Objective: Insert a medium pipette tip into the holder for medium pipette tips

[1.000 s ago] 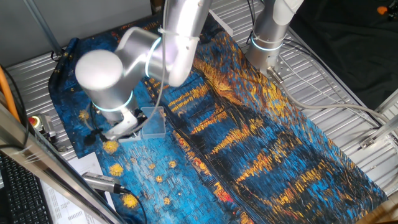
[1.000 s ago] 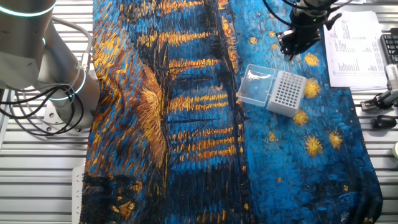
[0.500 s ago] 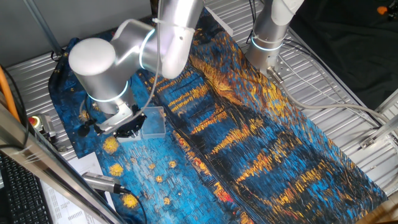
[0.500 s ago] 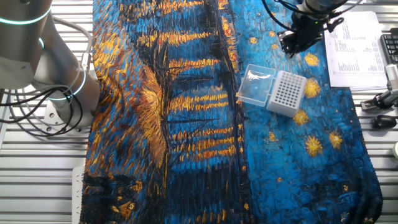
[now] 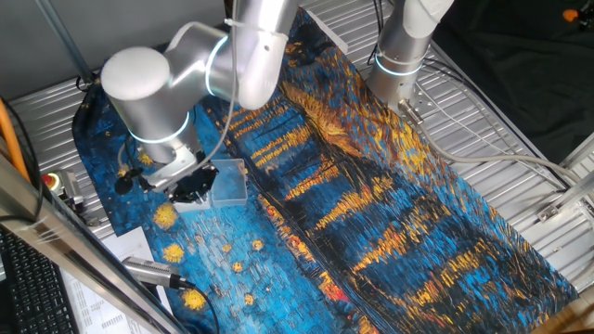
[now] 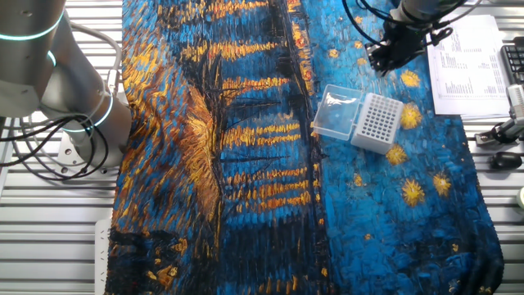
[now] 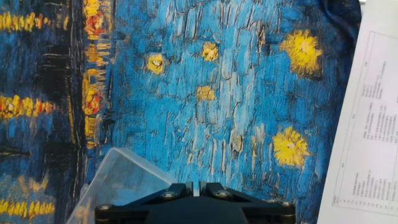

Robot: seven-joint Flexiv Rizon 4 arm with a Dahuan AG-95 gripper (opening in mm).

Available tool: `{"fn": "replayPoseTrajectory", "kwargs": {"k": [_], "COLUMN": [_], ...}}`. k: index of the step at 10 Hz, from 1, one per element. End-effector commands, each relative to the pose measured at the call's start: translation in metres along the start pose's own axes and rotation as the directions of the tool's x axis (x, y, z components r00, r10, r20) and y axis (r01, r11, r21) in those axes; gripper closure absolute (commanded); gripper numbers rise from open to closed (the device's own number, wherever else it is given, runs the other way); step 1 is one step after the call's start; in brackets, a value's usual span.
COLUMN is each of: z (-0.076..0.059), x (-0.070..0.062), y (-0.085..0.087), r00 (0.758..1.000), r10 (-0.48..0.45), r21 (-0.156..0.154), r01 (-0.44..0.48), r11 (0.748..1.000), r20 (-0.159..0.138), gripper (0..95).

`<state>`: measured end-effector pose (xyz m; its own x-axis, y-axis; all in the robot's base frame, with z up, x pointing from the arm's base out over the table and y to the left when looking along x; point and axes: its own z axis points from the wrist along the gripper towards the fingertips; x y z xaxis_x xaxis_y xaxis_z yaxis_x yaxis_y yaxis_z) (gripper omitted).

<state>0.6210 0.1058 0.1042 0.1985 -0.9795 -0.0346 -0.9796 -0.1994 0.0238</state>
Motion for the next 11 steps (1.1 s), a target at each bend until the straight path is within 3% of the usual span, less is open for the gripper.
{"fn": "replayPoseTrajectory", "kwargs": {"k": [1, 7, 11], "z": [-0.0015, -0.0019, -0.0045], "x": [0.0025, 0.0032, 0.0072], "y": [0.0018, 0.0026, 0.0058], "r00": [1.0, 0.994, 0.992], "r10": [-0.006, -0.005, -0.018], "r21": [0.008, 0.027, 0.037], "r01": [0.005, 0.002, 0.014], "r11": [1.0, 1.0, 0.999], "r20": [0.027, 0.109, 0.128], "gripper": [95.0, 95.0, 95.0]}}
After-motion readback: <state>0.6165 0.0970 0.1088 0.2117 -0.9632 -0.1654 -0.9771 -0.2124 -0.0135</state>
